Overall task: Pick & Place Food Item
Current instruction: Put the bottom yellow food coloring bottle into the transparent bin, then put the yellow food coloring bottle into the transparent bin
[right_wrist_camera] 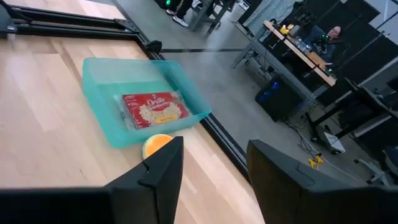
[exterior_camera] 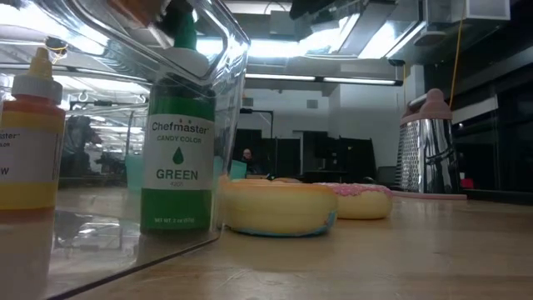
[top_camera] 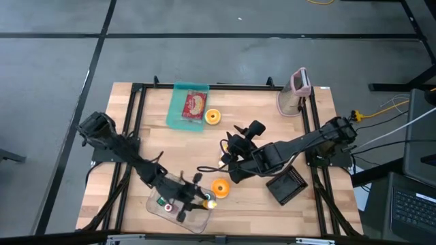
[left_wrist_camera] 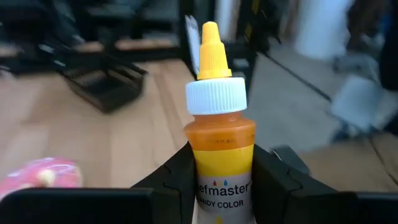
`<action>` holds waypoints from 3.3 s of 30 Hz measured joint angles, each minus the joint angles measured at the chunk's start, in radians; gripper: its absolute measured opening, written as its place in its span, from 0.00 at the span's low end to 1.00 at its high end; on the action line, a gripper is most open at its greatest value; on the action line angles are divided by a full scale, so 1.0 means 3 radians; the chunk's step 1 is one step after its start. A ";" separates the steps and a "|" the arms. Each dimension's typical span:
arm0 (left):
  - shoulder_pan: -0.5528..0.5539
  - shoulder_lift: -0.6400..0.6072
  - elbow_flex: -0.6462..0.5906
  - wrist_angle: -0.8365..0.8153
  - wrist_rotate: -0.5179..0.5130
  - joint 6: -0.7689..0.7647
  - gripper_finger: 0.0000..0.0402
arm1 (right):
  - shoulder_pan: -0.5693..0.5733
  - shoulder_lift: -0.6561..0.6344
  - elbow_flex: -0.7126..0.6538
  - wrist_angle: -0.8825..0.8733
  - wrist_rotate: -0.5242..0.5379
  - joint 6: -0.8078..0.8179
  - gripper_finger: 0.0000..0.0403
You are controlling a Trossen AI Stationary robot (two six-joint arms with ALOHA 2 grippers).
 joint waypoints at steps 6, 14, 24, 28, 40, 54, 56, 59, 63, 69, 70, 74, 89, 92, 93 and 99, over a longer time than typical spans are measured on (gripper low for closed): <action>-0.0360 0.0004 -0.0585 0.1507 -0.0911 0.0431 0.26 | 0.0045 0.0001 0.0000 0.0000 -0.0001 0.0004 0.43; -0.0708 0.0004 -0.0906 0.2047 -0.1657 0.0923 0.26 | 0.0044 0.0003 0.0000 0.0000 0.0073 0.0010 0.43; -0.0718 0.0019 -0.1081 0.2048 -0.1726 0.0720 0.26 | 0.0044 0.0003 0.0000 0.0000 0.0085 0.0009 0.43; -0.0725 0.0087 -0.1137 0.2068 -0.1721 0.0594 0.26 | 0.0044 0.0004 0.0000 0.0000 0.0085 0.0009 0.43; -0.0732 0.0191 -0.1136 0.2248 -0.1660 0.0373 0.43 | 0.0044 0.0005 0.0001 0.0002 0.0085 0.0000 0.43; -0.0732 0.0165 -0.1134 0.2734 -0.1594 0.0858 0.51 | 0.0045 0.0005 0.0001 0.0001 0.0089 -0.0003 0.43; -0.0732 0.0137 -0.1132 0.2857 -0.1588 0.1012 0.51 | 0.0044 0.0005 0.0001 0.0001 0.0110 -0.0006 0.43; -0.0731 0.0004 -0.1134 0.2941 -0.1537 0.1251 0.52 | 0.0044 0.0005 0.0001 0.0001 0.0113 -0.0017 0.43; -0.0727 -0.0357 -0.1133 0.2760 -0.1434 0.1427 0.51 | 0.0044 0.0006 0.0001 0.0001 0.0113 -0.0036 0.43; -0.0642 -0.1061 -0.1000 0.1148 -0.1472 0.0919 0.50 | 0.0044 0.0006 0.0001 0.0009 0.0152 -0.0105 0.43; -0.0593 -0.1174 -0.0933 0.0764 -0.1455 0.0765 0.50 | 0.0044 0.0006 0.0001 0.0010 0.0190 -0.0106 0.43; -0.0294 -0.1490 -0.0543 -0.0794 -0.1179 0.0164 0.50 | 0.0073 -0.0018 0.0001 0.0013 0.0414 -0.0102 0.43; 0.1362 -0.1464 0.0043 -0.2720 0.0319 0.0403 0.48 | 0.0434 -0.0434 0.0003 -0.0045 0.1126 -0.0376 0.43; 0.1556 -0.1289 0.0040 -0.2802 0.0467 0.0598 0.48 | 0.0448 -0.0451 0.0005 -0.0059 0.1134 -0.0362 0.43; 0.1601 -0.1222 0.0040 -0.2795 0.0485 0.0676 0.48 | 0.0448 -0.0450 0.0004 -0.0066 0.1130 -0.0360 0.43; 0.1784 -0.0614 0.0395 -0.3222 0.0355 0.1057 0.48 | 0.0368 -0.0447 -0.0097 -0.0091 0.1042 -0.0346 0.43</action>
